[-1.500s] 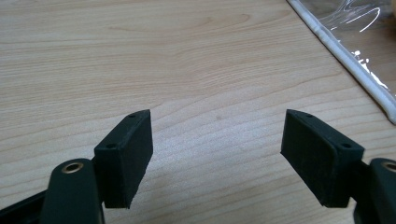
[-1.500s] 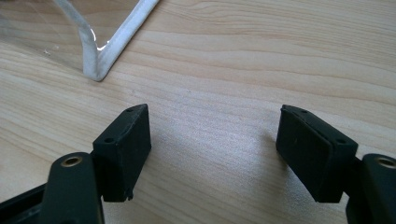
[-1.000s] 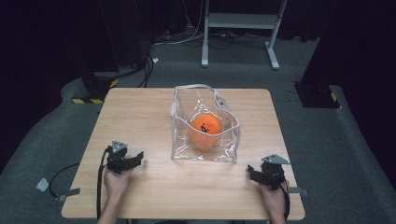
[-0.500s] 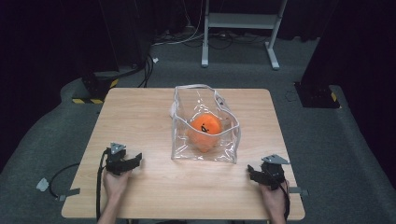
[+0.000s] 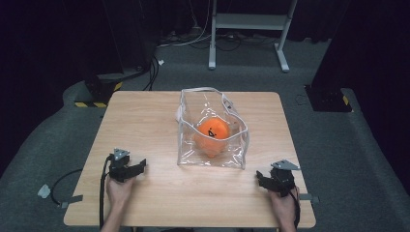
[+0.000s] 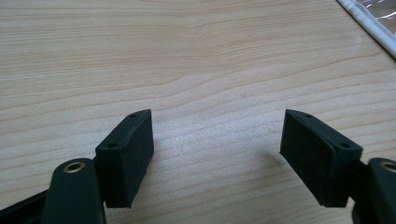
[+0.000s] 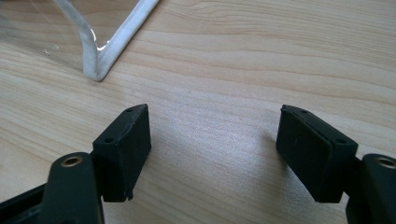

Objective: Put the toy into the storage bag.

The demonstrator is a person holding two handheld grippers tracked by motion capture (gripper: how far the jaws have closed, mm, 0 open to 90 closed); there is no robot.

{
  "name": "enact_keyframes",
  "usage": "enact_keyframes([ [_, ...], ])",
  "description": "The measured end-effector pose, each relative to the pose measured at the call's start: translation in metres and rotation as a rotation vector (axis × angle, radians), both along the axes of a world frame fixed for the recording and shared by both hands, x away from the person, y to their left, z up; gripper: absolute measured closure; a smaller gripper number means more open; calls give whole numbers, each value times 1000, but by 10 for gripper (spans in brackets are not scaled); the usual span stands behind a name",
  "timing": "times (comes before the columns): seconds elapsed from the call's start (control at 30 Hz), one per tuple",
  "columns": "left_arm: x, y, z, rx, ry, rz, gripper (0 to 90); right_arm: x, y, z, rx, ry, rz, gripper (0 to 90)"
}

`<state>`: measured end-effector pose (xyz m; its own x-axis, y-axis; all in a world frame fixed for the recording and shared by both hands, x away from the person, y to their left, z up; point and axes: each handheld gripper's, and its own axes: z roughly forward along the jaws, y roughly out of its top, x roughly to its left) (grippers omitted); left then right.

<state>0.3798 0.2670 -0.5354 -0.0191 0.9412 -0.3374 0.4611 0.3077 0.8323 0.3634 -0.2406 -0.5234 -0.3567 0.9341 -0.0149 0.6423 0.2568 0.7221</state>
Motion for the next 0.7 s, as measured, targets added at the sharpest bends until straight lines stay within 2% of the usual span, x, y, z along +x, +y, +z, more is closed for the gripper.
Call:
enact_keyframes([
  [0.27, 1, -2, -1, -1, -10, 14, 246, 0, 0, 0, 0, 0, 0, 260],
  [0.3, 0, -1, -1, 14, 4, -1, 245, 0, 0, 0, 0, 0, 0, 260],
  [0.47, 1, -4, -2, 32, 1, 15, 237, 0, 0, 0, 0, 0, 0, 260],
  [0.53, 0, -4, -2, 55, 10, 4, 235, 0, 0, 0, -1, 0, 1, 260],
  [0.7, 0, -5, -2, 57, 9, 8, 229, 0, 0, 0, 0, 0, 0, 260],
])
